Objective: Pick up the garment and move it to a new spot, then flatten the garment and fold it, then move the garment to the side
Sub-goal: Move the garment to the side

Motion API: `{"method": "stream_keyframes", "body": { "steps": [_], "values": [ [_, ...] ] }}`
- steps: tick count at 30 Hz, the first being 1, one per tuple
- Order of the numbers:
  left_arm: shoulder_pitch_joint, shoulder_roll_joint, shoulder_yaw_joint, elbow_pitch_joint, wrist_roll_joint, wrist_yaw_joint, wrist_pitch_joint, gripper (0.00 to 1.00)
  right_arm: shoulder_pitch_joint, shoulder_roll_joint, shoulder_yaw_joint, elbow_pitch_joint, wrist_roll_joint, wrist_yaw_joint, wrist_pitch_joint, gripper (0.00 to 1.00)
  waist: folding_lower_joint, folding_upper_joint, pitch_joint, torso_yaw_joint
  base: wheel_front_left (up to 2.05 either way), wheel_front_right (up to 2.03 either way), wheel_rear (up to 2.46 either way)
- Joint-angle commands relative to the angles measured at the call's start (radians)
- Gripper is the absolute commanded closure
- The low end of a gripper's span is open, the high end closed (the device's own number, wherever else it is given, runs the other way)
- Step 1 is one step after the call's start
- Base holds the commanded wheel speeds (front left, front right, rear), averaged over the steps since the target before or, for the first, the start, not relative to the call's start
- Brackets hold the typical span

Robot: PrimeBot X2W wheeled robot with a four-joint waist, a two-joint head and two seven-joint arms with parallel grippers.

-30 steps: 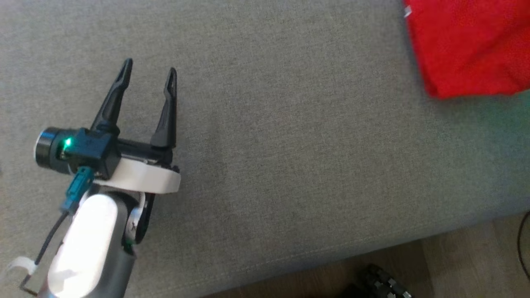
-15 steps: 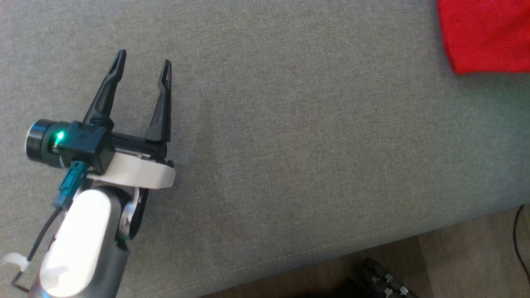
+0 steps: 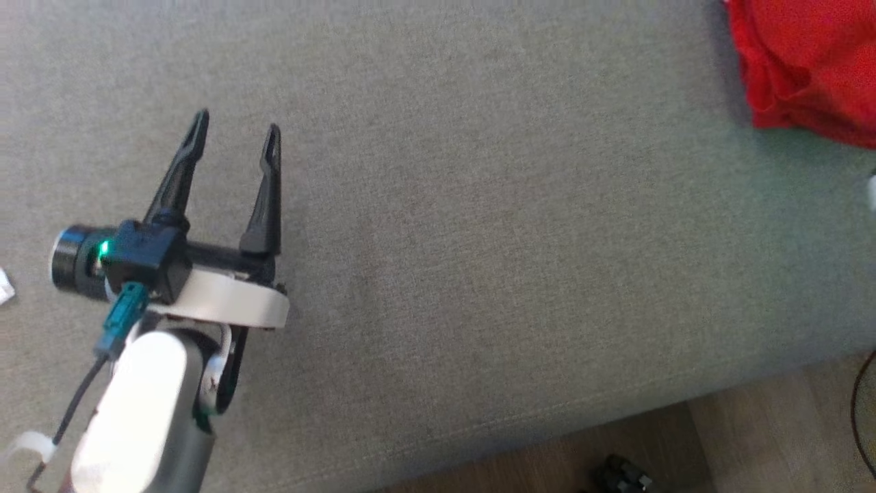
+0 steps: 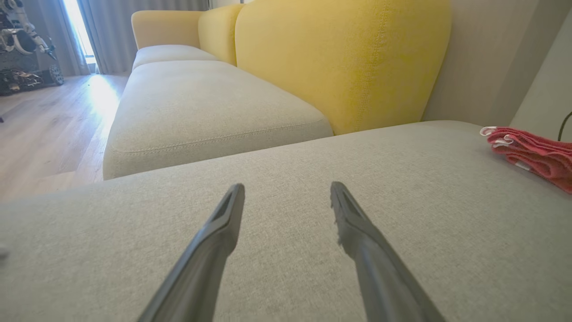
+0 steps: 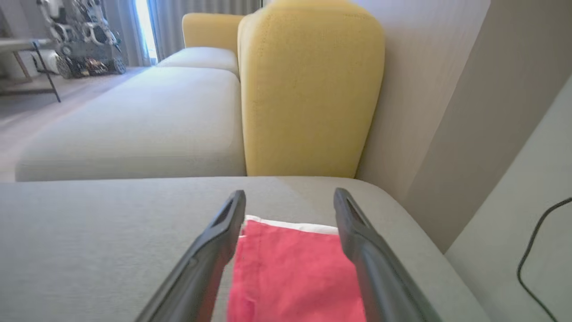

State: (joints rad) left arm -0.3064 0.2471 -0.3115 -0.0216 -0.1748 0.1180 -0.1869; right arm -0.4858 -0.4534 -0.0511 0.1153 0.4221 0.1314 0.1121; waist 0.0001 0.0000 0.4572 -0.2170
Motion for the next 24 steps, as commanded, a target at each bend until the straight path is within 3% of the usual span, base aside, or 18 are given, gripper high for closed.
{"method": "stream_keyframes", "body": {
  "steps": [1, 5, 10, 15, 24],
  "values": [
    [0.01, 0.017, 0.034, -0.023, -0.008, 0.011, -0.009, 0.0, 0.049, 0.025, -0.012, -0.077, -0.023, -0.001, -0.016, 0.0, -0.0001, 0.0, -0.038, 0.004, 0.0, 0.0, 0.0],
    [0.049, 0.008, 0.039, -0.01, -0.025, 0.024, -0.015, 0.0, 0.159, 0.165, -0.019, -0.197, -0.077, -0.001, -0.03, 0.0, -0.0001, 0.0, -0.095, 0.019, 0.0, 0.0, 0.0],
    [0.09, -0.002, 0.047, 0.005, -0.046, 0.039, -0.023, 0.0, 0.263, 0.281, 0.043, -0.274, -0.131, -0.001, -0.039, 0.0, -0.0001, 0.0, -0.153, 0.051, 0.0, 0.0, 0.0],
    [0.121, -0.01, 0.053, 0.02, -0.064, 0.049, -0.033, 0.0, 0.321, 0.338, 0.09, -0.28, -0.176, -0.001, -0.056, 0.0, -0.0001, 0.0, -0.201, 0.101, 0.0, 0.0, 0.0],
    [0.192, -0.008, 0.068, 0.048, -0.087, 0.065, -0.045, 0.0, 0.389, 0.372, 0.106, -0.243, -0.226, -0.001, -0.052, 0.0, -0.0001, 0.0, -0.298, 0.178, 0.0, 0.0, 0.0]
  ]
}}
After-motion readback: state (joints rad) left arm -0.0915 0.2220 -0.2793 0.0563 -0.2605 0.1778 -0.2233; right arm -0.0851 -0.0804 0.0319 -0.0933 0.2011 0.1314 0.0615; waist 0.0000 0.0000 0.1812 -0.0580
